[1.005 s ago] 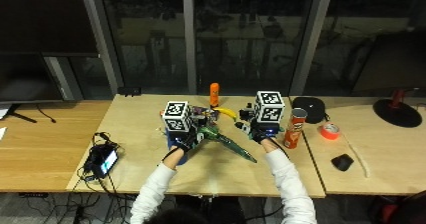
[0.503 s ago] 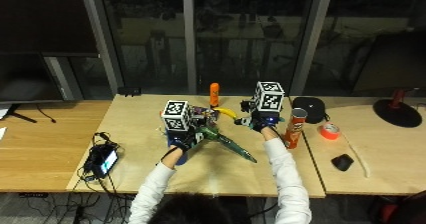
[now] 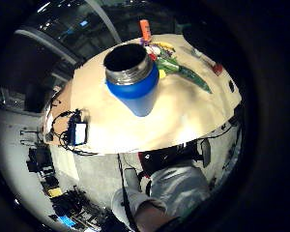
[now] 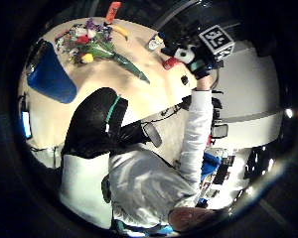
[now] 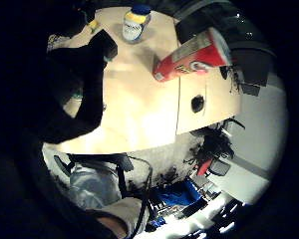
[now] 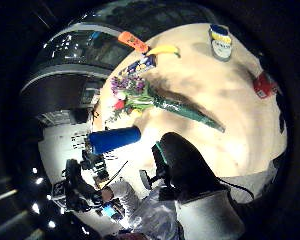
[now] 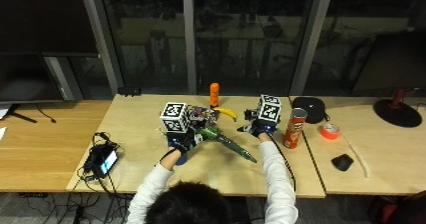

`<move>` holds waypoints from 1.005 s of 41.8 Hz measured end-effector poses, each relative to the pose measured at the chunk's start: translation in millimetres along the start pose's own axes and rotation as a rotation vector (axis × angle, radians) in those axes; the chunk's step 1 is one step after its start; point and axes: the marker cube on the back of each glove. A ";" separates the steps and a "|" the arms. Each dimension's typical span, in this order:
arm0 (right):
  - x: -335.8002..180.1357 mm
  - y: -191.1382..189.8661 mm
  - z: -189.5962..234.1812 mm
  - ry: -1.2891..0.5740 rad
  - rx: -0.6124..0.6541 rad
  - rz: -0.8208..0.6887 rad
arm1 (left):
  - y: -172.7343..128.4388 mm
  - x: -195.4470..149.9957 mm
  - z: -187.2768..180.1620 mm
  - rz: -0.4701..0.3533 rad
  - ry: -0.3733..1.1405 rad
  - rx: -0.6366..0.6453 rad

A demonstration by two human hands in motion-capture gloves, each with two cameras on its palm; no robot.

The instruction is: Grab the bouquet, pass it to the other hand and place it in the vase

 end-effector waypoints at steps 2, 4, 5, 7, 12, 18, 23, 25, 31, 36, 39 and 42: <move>3.7 -4.8 20.9 -0.008 -0.079 0.023 | -0.4 0.1 0.9 0.005 0.003 0.002; 6.8 -3.3 41.1 -0.012 -0.195 0.076 | -1.6 -0.2 3.2 0.010 0.004 0.000; 7.2 -1.7 49.0 -0.013 -0.220 0.088 | -1.9 0.0 4.5 0.014 0.004 -0.005; 5.0 1.4 59.8 -0.017 -0.158 0.050 | -1.5 1.3 7.5 0.024 0.004 -0.021; 1.5 9.8 90.5 -0.018 -0.078 -0.001 | 0.8 6.3 13.7 0.049 0.001 -0.048; -1.4 8.6 130.5 -0.032 -0.125 -0.043 | 1.6 10.4 15.9 0.060 0.002 -0.052; -9.1 10.6 153.1 -0.060 -0.183 -0.096 | -1.2 10.6 16.8 0.062 0.003 -0.044; -10.6 8.1 159.7 -0.065 -0.177 -0.101 | -0.8 10.4 17.0 0.061 0.001 -0.053; -16.5 10.0 177.5 -0.032 -0.211 -0.105 | 0.8 9.0 19.4 0.061 -0.020 -0.104; -18.5 -0.8 179.1 0.081 -0.046 -0.083 | -0.9 6.6 20.9 0.054 -0.014 -0.107; -21.7 -3.6 179.0 0.107 0.013 -0.081 | -1.5 5.4 20.7 0.049 -0.009 -0.105; -25.5 -1.8 179.3 0.123 0.001 -0.076 | -2.2 4.1 20.9 0.042 -0.007 -0.111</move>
